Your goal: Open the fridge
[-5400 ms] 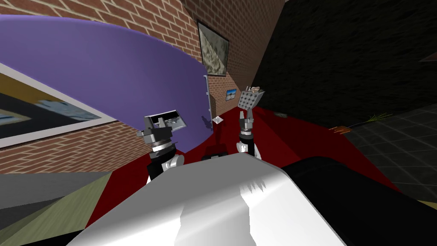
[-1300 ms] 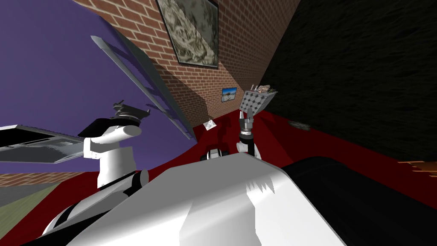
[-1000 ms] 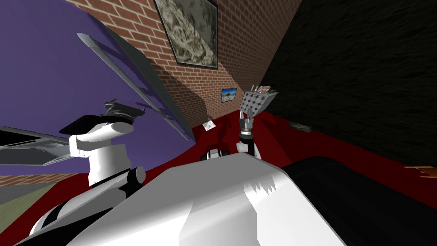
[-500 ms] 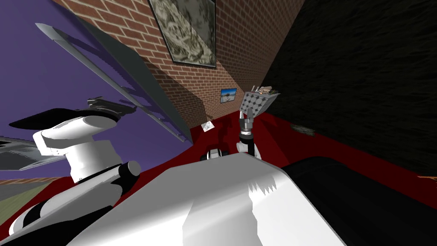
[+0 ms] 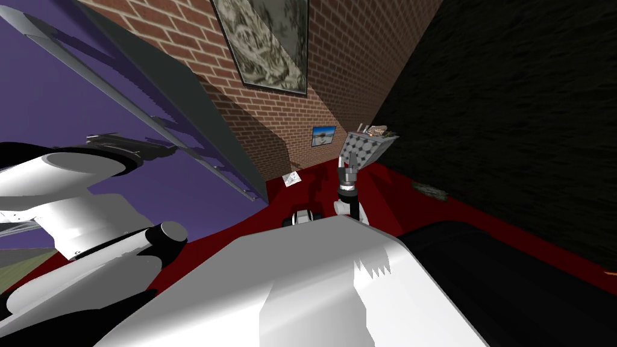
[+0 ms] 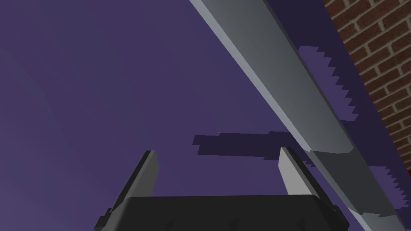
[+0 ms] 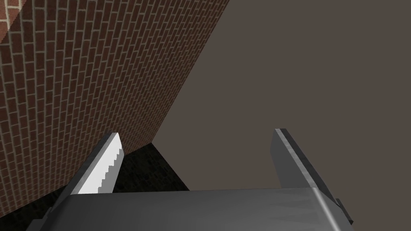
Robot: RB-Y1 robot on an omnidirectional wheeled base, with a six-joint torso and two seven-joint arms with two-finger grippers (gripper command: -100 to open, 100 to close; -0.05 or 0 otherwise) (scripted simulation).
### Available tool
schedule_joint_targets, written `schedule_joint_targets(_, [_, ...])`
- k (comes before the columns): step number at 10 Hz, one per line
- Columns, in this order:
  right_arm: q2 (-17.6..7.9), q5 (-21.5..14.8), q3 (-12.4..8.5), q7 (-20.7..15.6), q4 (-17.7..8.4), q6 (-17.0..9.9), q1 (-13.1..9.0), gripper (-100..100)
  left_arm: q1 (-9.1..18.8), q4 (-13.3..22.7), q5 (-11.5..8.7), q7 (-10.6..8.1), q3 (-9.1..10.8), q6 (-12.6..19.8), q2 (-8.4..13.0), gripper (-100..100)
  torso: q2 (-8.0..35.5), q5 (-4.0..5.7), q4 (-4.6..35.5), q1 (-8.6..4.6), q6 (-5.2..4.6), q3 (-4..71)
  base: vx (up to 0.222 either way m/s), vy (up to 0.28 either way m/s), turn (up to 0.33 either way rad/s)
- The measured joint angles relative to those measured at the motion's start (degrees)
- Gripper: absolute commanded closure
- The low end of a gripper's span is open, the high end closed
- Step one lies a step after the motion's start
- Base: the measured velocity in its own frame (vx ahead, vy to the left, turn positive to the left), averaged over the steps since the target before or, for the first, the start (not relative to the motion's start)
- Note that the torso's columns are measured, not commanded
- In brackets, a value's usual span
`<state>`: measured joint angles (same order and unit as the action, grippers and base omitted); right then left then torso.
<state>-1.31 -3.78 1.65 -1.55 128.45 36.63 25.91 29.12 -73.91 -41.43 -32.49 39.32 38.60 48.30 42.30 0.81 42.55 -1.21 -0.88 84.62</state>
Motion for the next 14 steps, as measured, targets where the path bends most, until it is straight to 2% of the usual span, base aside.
schedule_joint_targets(3, [-0.01, 0.00, 0.00, 0.00, 0.00, 0.00, 0.00, 0, 1.44, 1.54, -0.68, -1.01, 1.46, 2.44, 1.58, -100, 0.02, 0.35, 0.10, -0.53, -0.26, 0.01, 0.031, -0.049, 0.042])
schedule_joint_targets(4, [-0.01, 0.00, -0.01, 0.00, 0.00, 0.00, 0.00, 0, 1.21, 1.84, -0.52, -1.05, 1.61, 2.62, 1.65, -100, 0.12, 0.16, 0.05, -0.30, -0.01, -0.08, 0.048, 0.135, 0.083])
schedule_joint_targets(5, [-0.02, 0.00, -0.01, 0.00, 0.00, 0.00, 0.00, 0, 0.80, 2.72, -0.42, -1.04, 1.81, 1.95, 0.74, -100, 0.00, -0.28, -0.09, 0.54, 0.35, -0.05, 0.030, 0.082, 0.020])
schedule_joint_targets(6, [-0.01, 0.00, -0.01, 0.00, 0.00, 0.00, -0.01, 0, 0.71, 2.88, -0.38, -1.03, 1.85, 1.75, 0.64, 100, -0.01, -0.57, -0.19, 0.83, 0.58, -0.03, 0.001, 0.010, 0.004])
schedule_joint_targets(7, [-0.01, 0.00, -0.01, 0.00, 0.00, 0.00, -0.01, 0, 0.70, 2.88, -0.38, -1.03, 1.86, 1.78, 0.66, 100, 0.01, -0.69, -0.23, 0.94, 0.76, -0.06, -0.150, 0.043, -0.047])
schedule_joint_targets(9, [-0.02, 0.00, -0.01, 0.00, -0.01, -0.01, -0.05, 0, 0.86, 1.42, -1.84, -0.64, 1.09, 2.84, -0.02, 100, 0.71, -0.90, -0.04, 1.56, 0.91, -0.51, -0.278, 0.141, -0.064])
schedule_joint_targets(11, [-0.02, 0.00, -0.02, 0.00, -0.01, -0.01, -0.05, 0, 0.52, 0.35, -3.57, 0.00, 0.72, 3.74, -0.44, 100, 0.11, -0.84, -0.23, 1.25, 0.89, -0.14, -0.315, 0.106, -0.053])
schedule_joint_targets(12, [-0.02, 0.00, -0.01, 0.00, -0.01, -0.01, -0.06, 0, 0.55, 0.45, -5.44, 1.10, 0.25, 3.94, -0.65, 100, 0.15, -0.78, -0.23, 1.12, 0.86, -0.15, -0.290, 0.107, -0.034])
schedule_joint_targets(14, [-0.02, 0.00, -0.02, 0.00, -0.01, -0.01, -0.04, 0, -0.22, -2.08, -6.34, 1.11, 0.06, 5.17, -1.56, 100, -0.26, -0.83, -0.34, 1.31, 0.87, 0.10, -0.297, 0.163, -0.055])
